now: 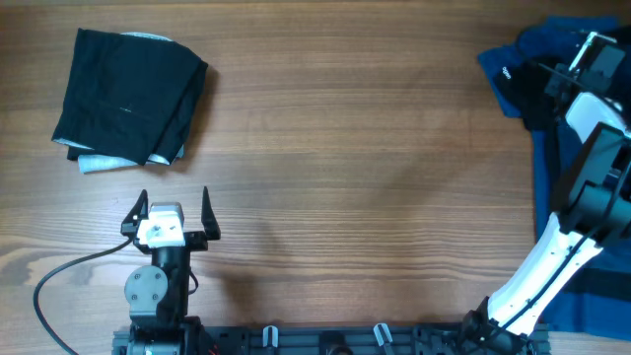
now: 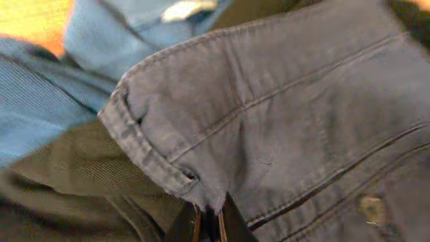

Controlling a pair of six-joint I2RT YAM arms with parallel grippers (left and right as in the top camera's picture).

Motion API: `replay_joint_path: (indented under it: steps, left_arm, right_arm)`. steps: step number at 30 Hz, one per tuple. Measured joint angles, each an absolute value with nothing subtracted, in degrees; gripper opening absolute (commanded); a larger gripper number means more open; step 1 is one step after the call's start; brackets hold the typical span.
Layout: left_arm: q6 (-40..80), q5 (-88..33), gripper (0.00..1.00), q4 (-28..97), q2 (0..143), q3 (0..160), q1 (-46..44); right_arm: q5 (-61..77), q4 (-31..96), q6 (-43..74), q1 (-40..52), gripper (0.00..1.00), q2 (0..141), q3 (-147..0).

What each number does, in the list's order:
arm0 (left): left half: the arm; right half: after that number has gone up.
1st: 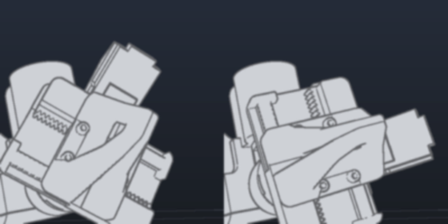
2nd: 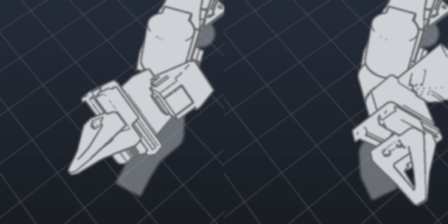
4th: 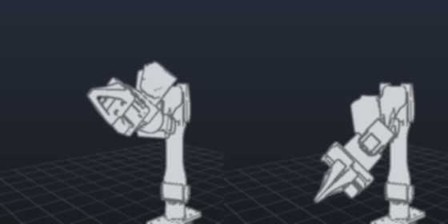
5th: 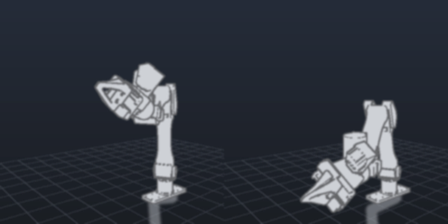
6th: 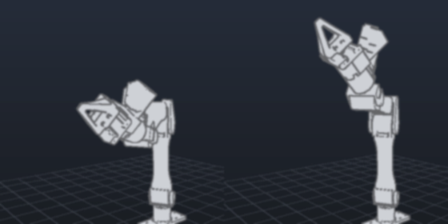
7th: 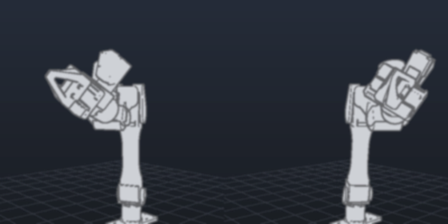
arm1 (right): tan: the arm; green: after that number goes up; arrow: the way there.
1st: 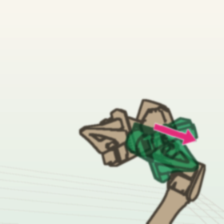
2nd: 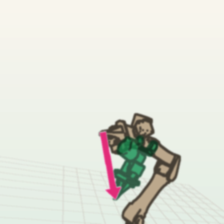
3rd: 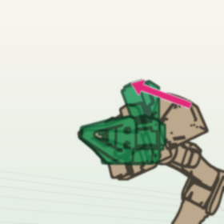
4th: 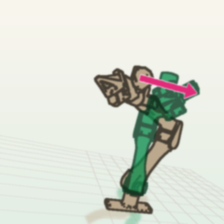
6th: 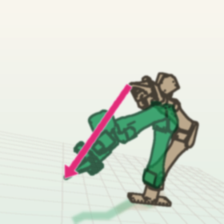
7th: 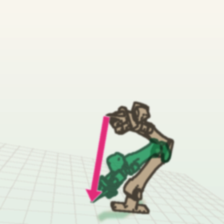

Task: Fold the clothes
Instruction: 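Drag the blue shorts with the right gripper to the table center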

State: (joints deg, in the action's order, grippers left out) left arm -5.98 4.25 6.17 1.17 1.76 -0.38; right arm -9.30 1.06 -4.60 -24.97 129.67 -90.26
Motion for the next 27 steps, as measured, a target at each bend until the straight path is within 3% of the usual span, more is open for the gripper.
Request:
replay_joint_path:
  steps: [8,13,20,27]
  left_arm:
    - [-5.98,4.25,1.0,6.15,1.17,1.76,-0.38]
    - [-5.98,4.25,1.0,6.17,1.17,1.76,-0.38]
    - [-5.98,4.25,1.0,6.17,1.17,1.76,-0.38]
    - [-5.98,4.25,1.0,6.15,1.17,1.76,-0.38]
  right_arm:
    - [-9.52,9.58,-4.58,-24.69,0.04,120.46,-90.26]
    - [-8.78,17.69,-4.54,-19.03,0.04,117.16,-90.26]
    - [-0.84,26.15,-1.08,1.67,0.04,114.74,-90.26]
    - [4.1,26.89,6.83,25.65,0.04,114.76,-88.92]
